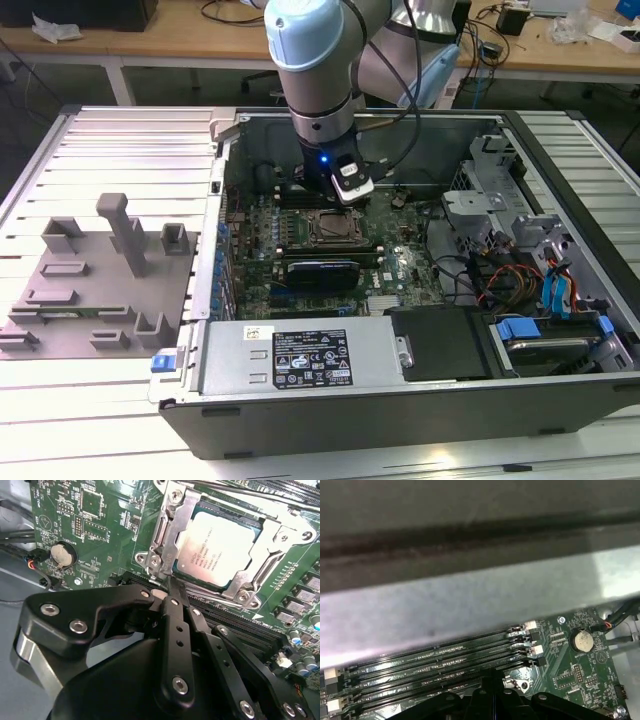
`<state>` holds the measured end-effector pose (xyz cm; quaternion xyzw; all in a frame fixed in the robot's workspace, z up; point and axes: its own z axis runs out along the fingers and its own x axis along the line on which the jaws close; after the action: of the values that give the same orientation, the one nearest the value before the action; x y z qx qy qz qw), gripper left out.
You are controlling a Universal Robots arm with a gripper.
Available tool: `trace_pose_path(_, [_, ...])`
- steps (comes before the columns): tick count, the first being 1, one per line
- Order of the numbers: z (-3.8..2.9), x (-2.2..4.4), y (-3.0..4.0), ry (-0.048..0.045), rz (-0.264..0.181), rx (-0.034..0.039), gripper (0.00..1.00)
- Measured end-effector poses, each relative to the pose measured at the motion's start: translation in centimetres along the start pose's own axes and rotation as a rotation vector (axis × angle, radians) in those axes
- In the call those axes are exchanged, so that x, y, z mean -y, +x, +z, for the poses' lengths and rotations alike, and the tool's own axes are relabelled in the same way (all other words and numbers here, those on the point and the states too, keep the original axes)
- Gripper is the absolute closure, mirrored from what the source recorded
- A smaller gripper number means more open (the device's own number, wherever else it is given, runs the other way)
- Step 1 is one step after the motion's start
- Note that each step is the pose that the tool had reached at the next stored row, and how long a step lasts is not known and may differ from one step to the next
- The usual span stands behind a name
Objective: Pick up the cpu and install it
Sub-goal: 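Install the first cpu locking lever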
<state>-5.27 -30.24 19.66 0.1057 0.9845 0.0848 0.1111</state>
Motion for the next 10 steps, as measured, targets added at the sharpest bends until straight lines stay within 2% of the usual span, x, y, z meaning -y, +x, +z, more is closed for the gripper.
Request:
trace_pose_path(3, [-0.03,-0.01,0.0,-0.0001,0.0,0.0001,0.89])
trace_pose_path(10, [-0.62,-0.12,-0.12,0.0,0.0,0.0,0.89])
